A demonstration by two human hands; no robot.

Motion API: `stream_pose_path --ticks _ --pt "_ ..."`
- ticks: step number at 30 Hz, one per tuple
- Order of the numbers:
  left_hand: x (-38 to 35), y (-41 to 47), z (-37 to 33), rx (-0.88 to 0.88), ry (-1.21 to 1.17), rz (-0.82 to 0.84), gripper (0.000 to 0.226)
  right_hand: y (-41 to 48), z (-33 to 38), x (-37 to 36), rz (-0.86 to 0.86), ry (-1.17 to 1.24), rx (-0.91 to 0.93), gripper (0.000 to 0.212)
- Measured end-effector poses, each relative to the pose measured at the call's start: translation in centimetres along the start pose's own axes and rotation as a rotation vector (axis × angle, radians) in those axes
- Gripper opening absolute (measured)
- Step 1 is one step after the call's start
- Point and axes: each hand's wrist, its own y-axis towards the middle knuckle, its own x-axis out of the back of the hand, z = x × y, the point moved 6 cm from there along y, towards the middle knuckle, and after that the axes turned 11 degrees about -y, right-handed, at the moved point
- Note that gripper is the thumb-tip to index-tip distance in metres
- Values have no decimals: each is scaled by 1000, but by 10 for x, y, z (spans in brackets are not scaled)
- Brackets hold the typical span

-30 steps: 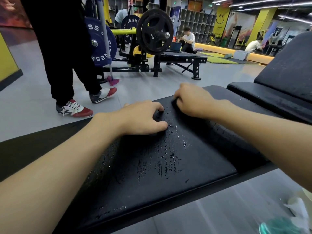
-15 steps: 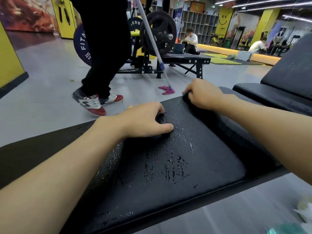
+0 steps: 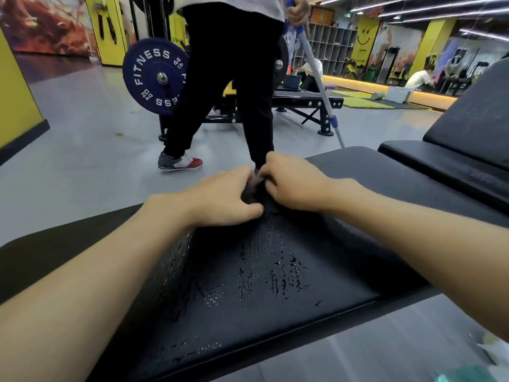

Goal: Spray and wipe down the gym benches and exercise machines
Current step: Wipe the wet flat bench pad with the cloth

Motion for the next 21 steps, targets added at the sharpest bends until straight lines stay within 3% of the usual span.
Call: stream_pose_path --ticks 2,6,11,16,20,21 --pt "1 -1 1 15 -22 -22 44 -10 -2 6 12 5 41 31" --pt "-2 -7 -2 3 -58 -24 42 1 -50 9 -17 -20 -251 31" --pt "-3 -7 -7 -25 -41 -45 40 -19 3 8 25 3 25 30" --pt "-1 -13 -11 16 -49 -15 49 -18 -45 16 -43 -74 -223 28" --pt "1 -15 -16 44 -73 -1 58 -41 11 10 -6 -16 88 29" --pt "2 -15 -17 48 -74 5 59 -43 4 13 1 -13 93 31"
